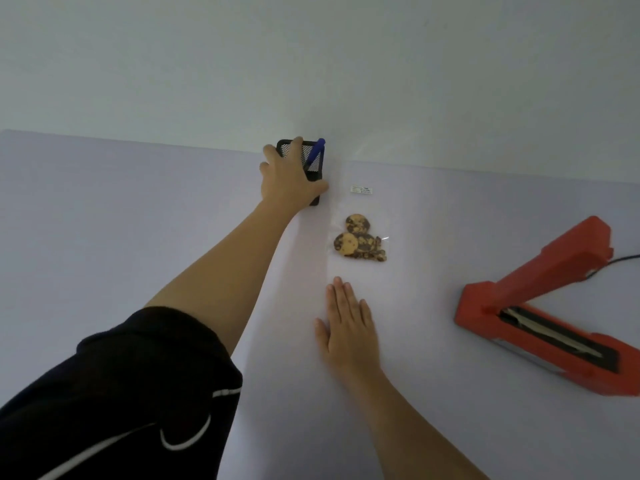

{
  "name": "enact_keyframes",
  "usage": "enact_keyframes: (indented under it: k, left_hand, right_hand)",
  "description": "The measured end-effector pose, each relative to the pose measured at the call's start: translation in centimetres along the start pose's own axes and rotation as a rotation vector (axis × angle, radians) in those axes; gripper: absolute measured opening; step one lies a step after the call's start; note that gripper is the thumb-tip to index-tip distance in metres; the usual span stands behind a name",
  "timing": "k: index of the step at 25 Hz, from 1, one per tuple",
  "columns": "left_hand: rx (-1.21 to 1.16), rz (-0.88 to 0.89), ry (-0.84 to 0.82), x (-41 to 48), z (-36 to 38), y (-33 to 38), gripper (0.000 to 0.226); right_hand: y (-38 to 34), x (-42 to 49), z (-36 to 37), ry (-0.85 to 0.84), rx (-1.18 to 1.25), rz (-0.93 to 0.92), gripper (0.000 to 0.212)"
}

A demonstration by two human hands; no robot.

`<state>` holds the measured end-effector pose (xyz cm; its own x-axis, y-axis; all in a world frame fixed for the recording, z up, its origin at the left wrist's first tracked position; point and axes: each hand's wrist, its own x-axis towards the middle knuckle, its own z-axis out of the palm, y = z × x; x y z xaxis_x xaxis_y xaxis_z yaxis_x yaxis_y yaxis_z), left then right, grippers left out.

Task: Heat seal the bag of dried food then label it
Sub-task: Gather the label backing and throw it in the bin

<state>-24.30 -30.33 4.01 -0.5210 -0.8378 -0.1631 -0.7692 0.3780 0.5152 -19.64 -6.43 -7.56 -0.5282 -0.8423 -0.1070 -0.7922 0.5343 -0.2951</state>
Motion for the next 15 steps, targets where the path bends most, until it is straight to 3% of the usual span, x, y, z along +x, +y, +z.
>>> enact_keyframes:
  k: [5, 10, 12, 15]
  left_hand:
    - [0.012, 0.009, 0.049, 3.8, 1.5, 1.0, 0.07]
    - [0.006, 0.007, -0.023, 2.6, 0.6, 1.2, 0.098]
    - [-0.04, 0.065, 0.007, -0.5, -0.1, -0.3, 0.087]
    - [-0.082, 0.158, -0.07, -8.4, -0.4, -6.4, 0.048]
  right_hand:
    - [0.0, 0.1, 0.3, 0.015, -0.018, 0.006, 0.059]
    - [0.1, 0.2, 0.3, 0.002, -0.032, 0.007, 0.059]
    - [0.1, 0.3, 0.1, -0.009, -0.046, 0.013, 0.059]
    - [0.1, 0.3, 0.0, -0.033, -0.046, 0.012, 0.06]
